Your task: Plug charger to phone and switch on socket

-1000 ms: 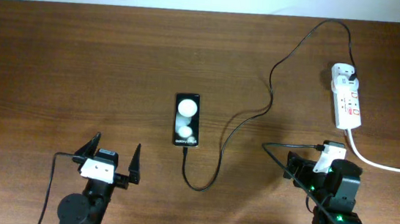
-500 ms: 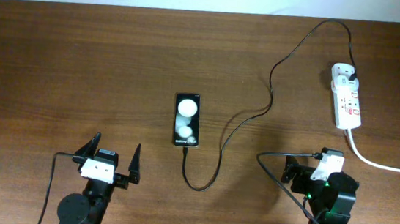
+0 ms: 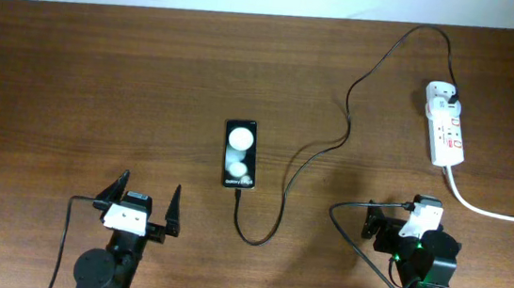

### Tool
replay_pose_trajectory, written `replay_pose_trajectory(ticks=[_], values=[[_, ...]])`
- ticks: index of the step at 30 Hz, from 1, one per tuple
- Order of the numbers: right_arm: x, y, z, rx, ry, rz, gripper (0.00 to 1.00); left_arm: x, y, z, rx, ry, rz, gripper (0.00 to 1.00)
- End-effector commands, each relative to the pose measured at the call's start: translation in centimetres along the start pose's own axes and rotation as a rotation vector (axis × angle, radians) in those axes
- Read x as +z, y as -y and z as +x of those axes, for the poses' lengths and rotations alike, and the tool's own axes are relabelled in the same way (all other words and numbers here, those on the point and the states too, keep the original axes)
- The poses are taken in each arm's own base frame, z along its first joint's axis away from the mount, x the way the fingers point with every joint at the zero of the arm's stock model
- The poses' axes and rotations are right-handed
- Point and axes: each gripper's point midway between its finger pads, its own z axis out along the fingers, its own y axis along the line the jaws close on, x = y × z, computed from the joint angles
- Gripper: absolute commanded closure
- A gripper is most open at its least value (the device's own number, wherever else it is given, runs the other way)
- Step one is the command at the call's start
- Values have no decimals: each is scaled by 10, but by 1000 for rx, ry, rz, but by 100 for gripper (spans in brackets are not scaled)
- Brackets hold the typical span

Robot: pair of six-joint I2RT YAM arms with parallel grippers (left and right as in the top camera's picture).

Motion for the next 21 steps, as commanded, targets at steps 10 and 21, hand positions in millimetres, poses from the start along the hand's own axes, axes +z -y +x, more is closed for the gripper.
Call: replay_pose_trajectory(ticks=[10,21], values=[[-11,-1,-2,-11,33,3,1,0,-1,1,19,-1,-7,1],[-18,-6,-20,-26,116,-13,1,0,-1,1,19,-1,-7,1]])
